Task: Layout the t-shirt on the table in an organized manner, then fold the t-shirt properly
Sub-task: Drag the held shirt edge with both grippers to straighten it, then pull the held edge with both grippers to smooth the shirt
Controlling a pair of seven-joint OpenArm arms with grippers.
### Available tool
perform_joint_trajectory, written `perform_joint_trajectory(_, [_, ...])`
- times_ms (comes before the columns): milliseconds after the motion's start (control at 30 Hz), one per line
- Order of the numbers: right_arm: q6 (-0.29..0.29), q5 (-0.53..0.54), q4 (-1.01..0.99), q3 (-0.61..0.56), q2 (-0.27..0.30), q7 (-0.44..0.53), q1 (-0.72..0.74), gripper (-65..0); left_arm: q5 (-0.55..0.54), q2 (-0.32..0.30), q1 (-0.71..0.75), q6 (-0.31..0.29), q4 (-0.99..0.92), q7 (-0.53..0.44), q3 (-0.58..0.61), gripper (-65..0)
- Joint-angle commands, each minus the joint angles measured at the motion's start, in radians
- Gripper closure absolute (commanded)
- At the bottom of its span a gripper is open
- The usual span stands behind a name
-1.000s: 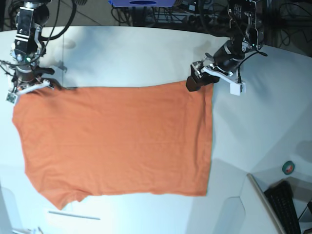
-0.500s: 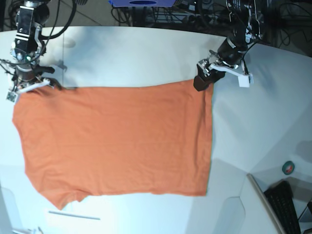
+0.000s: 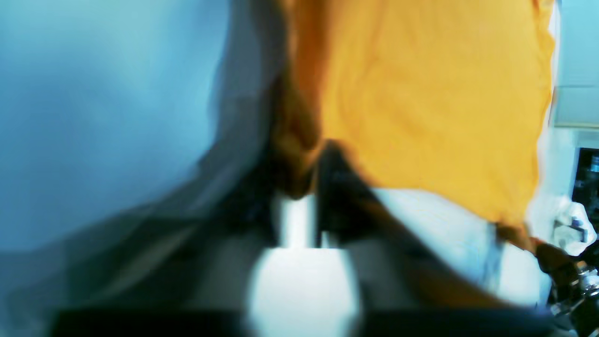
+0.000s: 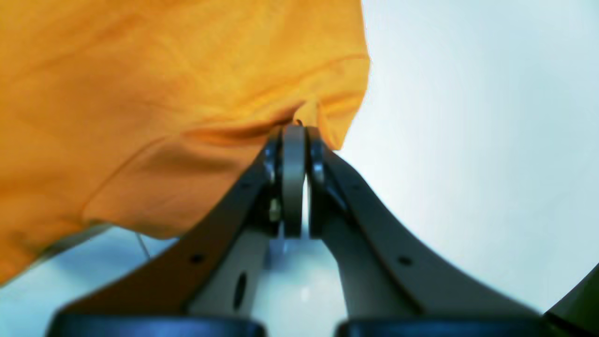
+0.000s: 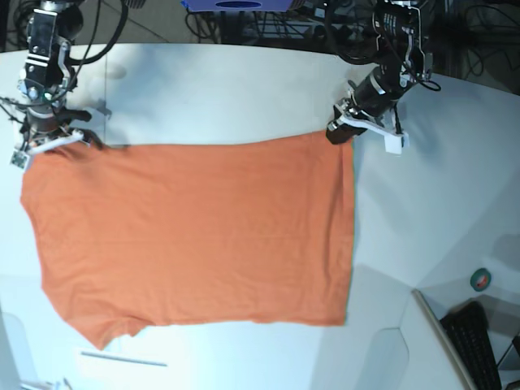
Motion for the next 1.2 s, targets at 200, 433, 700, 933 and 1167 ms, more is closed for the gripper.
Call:
perform_joint_trajectory(200, [-0.004, -0.007, 0.1, -0.007, -0.056, 0.02, -0.071, 0.0, 0.016, -0.049, 0.051, 0.019, 0.128, 0.009, -0.007, 0.0])
perform_joint_trajectory(433, [-0.002, -0.007, 0.193, -0.01, -0.101, 0.02, -0.127, 0.0, 0.019, -0.061, 0.092, 0.134, 0.238, 0.005, -0.007, 0.0])
perform_joint_trajectory(700, [-0.007, -0.024, 0.242, -0.09, -0.089, 0.019, -0.071, 0.0, 0.014, -0.015, 0.068, 0.302, 0.312, 0.005, -0.008, 0.0])
perform_joint_trajectory(933, [-0.004, -0.152, 0.216, -0.092, -0.093, -0.006, 0.053, 0.0, 0.013, -0.004, -0.017, 0.444, 0.309, 0.009, 0.006, 0.0])
perform_joint_trajectory(1167, [-0.002, -0.188, 0.088, -0.093, -0.09, -0.043, 0.183, 0.0, 0.013, -0.004, -0.121, 0.451, 0.243, 0.02, 0.007, 0.0])
